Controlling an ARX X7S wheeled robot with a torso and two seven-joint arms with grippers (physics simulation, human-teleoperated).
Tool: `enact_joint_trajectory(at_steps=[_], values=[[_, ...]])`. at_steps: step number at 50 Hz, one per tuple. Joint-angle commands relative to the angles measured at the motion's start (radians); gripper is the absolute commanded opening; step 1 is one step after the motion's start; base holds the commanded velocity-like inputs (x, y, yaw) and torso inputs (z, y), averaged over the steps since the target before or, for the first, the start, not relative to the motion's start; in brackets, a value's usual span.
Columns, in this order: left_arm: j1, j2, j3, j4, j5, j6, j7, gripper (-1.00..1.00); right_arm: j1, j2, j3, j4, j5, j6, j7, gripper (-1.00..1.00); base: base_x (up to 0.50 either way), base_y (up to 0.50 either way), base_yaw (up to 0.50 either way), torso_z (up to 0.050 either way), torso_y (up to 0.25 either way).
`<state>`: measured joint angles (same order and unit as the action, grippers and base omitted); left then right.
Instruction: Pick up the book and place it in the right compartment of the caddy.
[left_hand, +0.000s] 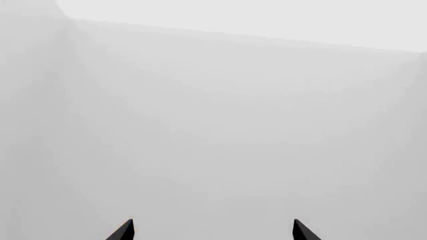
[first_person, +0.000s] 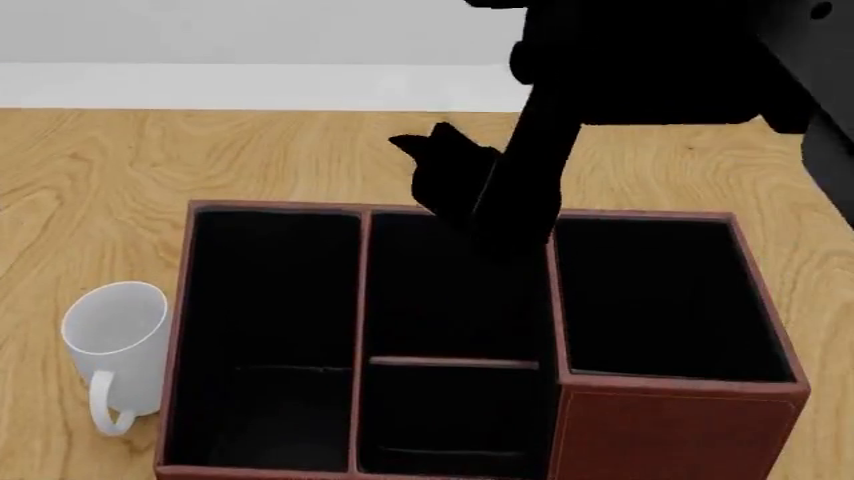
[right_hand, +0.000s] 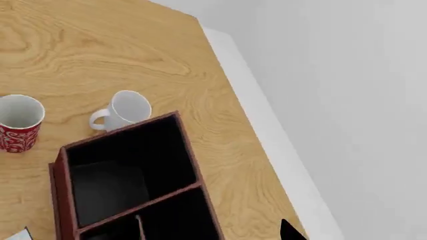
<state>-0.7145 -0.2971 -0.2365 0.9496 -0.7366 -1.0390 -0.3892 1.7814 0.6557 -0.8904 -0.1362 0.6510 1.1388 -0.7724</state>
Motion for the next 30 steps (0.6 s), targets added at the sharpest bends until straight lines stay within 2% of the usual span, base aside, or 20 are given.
enact_joint_trajectory(at_steps=[1,11,30], values=[[-0.021,-0.015,-0.009,0.009,-0.027,-0.015,-0.024,1.00,0.222,-0.029,-0.385,0.189,-0.161,-0.124,-0.407,1.00,0.00,0.00,0.00,0.000,0.000],[-0.041,-0.026,-0.004,0.014,-0.044,-0.027,-0.046,1.00,0.288,-0.061,-0.562,0.286,-0.249,-0.266,-0.631,1.00,0.00,0.00,0.00,0.000,0.000],[-0.049,-0.046,-0.005,0.019,-0.068,-0.029,-0.074,1.00,0.171,-0.131,-0.611,0.254,-0.232,-0.369,-0.634,1.00,0.00,0.00,0.00,0.000,0.000]])
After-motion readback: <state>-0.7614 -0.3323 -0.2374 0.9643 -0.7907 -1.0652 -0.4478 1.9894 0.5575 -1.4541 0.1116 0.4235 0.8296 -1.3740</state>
